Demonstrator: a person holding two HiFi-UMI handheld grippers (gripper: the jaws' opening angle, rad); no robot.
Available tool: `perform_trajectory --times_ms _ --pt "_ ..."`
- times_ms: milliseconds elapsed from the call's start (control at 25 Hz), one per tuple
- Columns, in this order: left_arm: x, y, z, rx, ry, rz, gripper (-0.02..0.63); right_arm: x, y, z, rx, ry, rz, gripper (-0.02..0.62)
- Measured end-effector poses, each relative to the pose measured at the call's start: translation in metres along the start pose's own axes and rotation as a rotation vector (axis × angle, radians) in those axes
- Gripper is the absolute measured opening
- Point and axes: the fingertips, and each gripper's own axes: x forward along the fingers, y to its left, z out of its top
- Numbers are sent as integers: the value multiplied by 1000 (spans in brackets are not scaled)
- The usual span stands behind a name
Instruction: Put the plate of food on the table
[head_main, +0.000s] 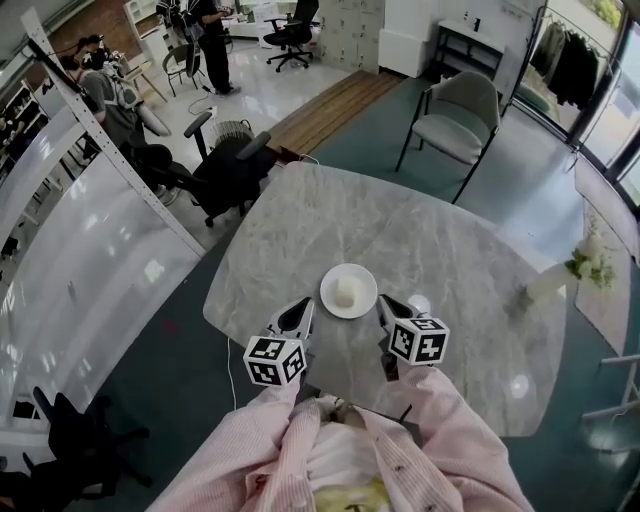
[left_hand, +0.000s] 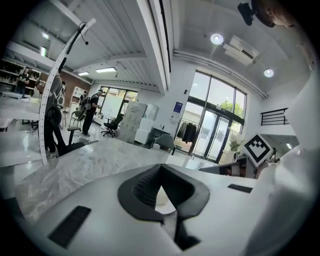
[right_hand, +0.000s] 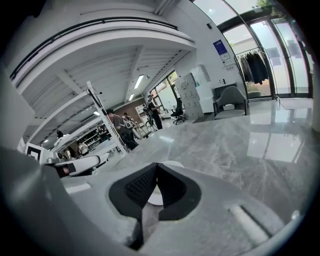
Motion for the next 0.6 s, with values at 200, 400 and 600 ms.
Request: perform_trajectory --times_ms 200,400,600 --pt "-12 -5 19 50 -48 0 -2 -17 12 21 -4 -67 75 6" --pt "-23 -6 38 88 -107 11 -2 -34 22 41 -25 -147 128 6" --pt "-33 -9 57 125 -169 24 -2 -49 28 60 -67 -234 158 5"
